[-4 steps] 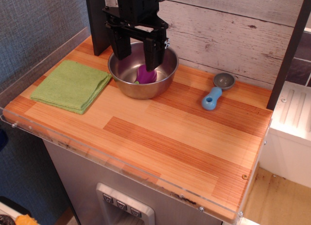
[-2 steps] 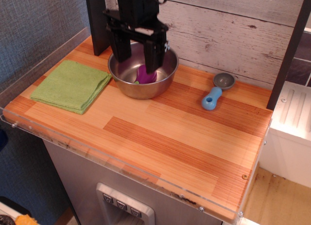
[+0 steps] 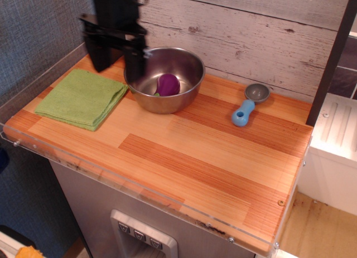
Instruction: PICK THE GREEN TOWEL AND PUT ON ANOTHER SIDE OF THE TABLE
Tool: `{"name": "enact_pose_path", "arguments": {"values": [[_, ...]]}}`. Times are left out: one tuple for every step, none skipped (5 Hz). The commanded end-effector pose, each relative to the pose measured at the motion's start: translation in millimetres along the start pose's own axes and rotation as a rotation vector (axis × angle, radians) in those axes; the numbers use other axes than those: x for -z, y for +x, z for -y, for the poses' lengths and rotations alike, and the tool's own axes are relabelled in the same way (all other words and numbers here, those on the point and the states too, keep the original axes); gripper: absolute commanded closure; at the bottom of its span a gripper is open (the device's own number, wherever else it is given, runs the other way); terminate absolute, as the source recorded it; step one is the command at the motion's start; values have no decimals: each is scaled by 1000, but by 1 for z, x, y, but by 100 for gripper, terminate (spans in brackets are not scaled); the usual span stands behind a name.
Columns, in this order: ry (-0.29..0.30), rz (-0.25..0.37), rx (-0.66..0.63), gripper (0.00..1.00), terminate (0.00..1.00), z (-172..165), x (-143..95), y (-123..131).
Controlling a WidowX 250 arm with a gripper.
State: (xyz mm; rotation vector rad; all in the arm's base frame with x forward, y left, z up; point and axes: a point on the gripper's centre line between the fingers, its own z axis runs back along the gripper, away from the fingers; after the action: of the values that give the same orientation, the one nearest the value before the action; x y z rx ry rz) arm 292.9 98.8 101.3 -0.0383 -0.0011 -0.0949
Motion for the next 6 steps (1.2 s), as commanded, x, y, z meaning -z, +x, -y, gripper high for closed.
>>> {"name": "enact_pose_path", "arguments": {"values": [[66, 71, -147, 0, 0, -48, -9, -17], [109, 77, -173, 0, 0, -64, 10, -16], [150, 65, -170, 0, 0, -79, 27, -6], [160, 42, -143, 0, 0, -87, 41, 0], [154, 38, -127, 0, 0, -96, 50, -3], [141, 47, -88, 0, 0, -96, 59, -3]]}}
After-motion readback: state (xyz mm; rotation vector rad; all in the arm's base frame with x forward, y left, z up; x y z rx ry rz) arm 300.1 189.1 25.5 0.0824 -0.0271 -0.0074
